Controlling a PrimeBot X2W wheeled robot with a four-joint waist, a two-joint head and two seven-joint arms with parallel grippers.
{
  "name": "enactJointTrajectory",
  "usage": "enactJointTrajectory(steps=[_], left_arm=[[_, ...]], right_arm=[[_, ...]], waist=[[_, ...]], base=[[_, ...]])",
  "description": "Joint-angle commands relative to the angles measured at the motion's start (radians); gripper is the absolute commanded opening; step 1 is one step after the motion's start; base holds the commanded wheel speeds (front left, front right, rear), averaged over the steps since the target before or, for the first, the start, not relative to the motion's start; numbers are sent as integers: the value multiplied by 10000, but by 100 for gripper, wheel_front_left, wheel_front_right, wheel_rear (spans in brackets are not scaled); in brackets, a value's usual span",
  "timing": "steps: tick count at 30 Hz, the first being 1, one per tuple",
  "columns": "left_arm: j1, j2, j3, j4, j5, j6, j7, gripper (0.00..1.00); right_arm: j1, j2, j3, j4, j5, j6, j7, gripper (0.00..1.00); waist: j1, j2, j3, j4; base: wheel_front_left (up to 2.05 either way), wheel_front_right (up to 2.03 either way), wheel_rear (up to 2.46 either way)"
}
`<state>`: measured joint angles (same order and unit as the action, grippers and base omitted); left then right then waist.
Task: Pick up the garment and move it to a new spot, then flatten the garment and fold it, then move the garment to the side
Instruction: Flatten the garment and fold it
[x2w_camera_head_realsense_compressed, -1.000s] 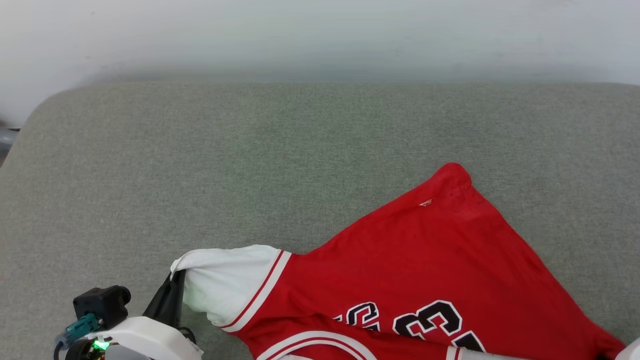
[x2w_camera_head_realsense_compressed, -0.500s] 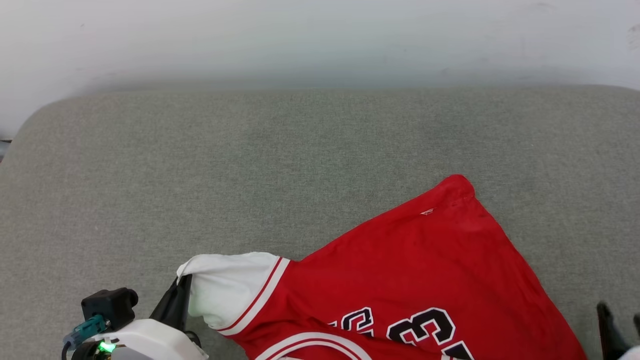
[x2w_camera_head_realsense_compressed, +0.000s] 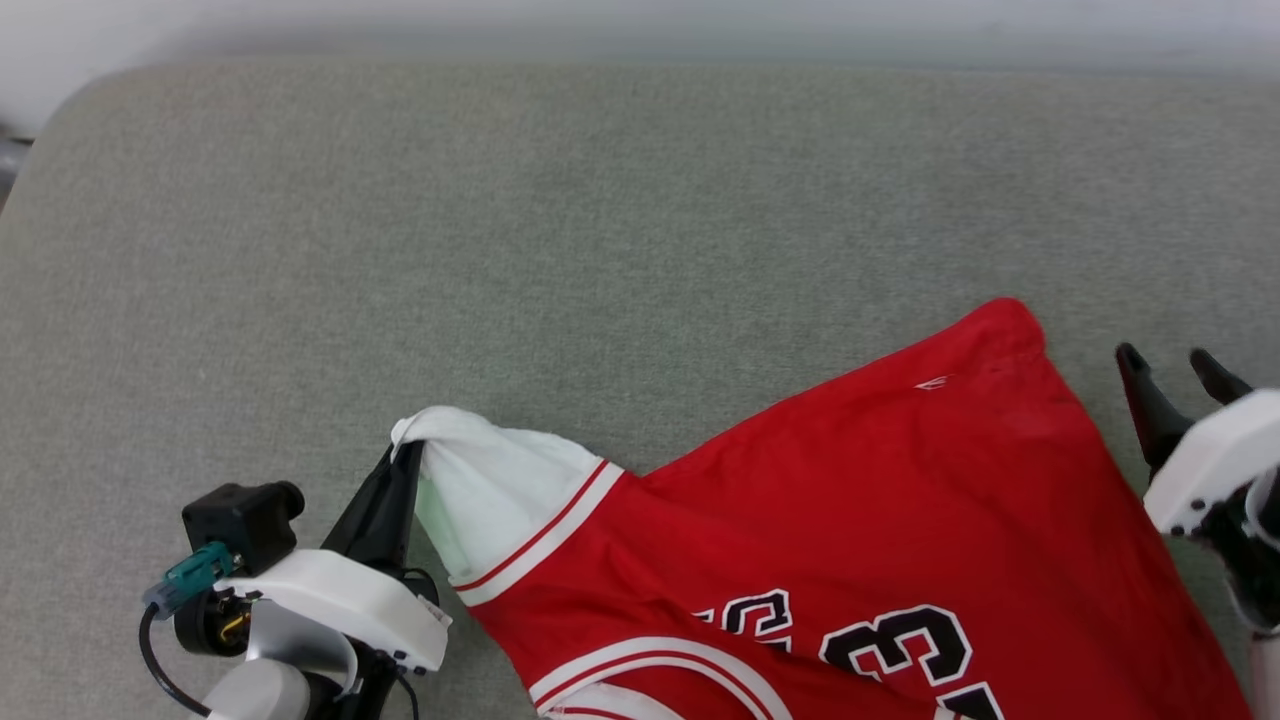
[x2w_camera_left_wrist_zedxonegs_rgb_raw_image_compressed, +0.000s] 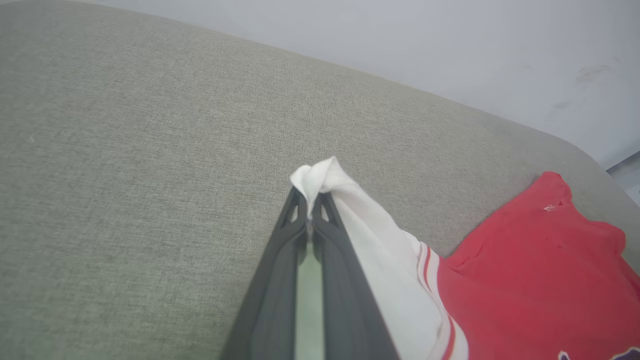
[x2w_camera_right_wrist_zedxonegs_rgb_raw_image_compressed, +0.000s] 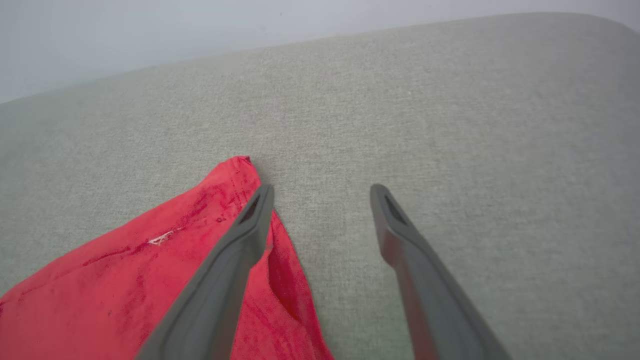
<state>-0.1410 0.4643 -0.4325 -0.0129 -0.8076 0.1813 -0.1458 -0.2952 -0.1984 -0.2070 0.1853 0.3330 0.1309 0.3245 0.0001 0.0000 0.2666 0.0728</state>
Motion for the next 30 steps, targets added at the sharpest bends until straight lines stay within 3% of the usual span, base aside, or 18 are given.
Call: enactJointTrajectory(steps=[1, 9, 18, 19, 21, 22, 30], left_arm=[[-231, -50, -7, 46, 48, -78, -95, 0], [-886, -297, -121, 323, 106, -372, -286, 0], [-1262, -503, -203, 705, 63, -653, -525, 0], [-1302, -507, -203, 770, 52, -668, -512, 0], [-1349, -508, -205, 883, 48, -728, -524, 0], [-1342, -484, -187, 940, 55, -738, -543, 0], [-1649, -160, 156, 1208, 16, -803, -589, 0]], right_arm=[[-422, -340, 329, 18, 116, -4, 546, 100], [-1957, -1481, 1839, -148, 685, -5, 4602, 100], [-1951, -1741, 2864, 697, 849, -4, 6697, 100], [-1919, -1735, 2870, 817, 863, -4, 6732, 77], [-1923, -1709, 2959, 991, 972, -4, 6779, 11], [-1947, -1636, 2969, 1054, 1027, -2, 6718, 0], [-2792, -1569, 2796, 969, 723, -8, 4887, 0]], waist=[[-1, 0, 362, 300], [-1, 0, 1090, 710], [-1, 0, 1519, 957], [-1, 0, 1521, 965], [-1, 0, 1490, 965], [-1, 0, 1452, 941], [-1, 0, 896, 609]], base=[[0, 0, 0], [0, 0, 0], [0, 0, 0], [0, 0, 0], [0, 0, 0], [0, 0, 0], [0, 0, 0]])
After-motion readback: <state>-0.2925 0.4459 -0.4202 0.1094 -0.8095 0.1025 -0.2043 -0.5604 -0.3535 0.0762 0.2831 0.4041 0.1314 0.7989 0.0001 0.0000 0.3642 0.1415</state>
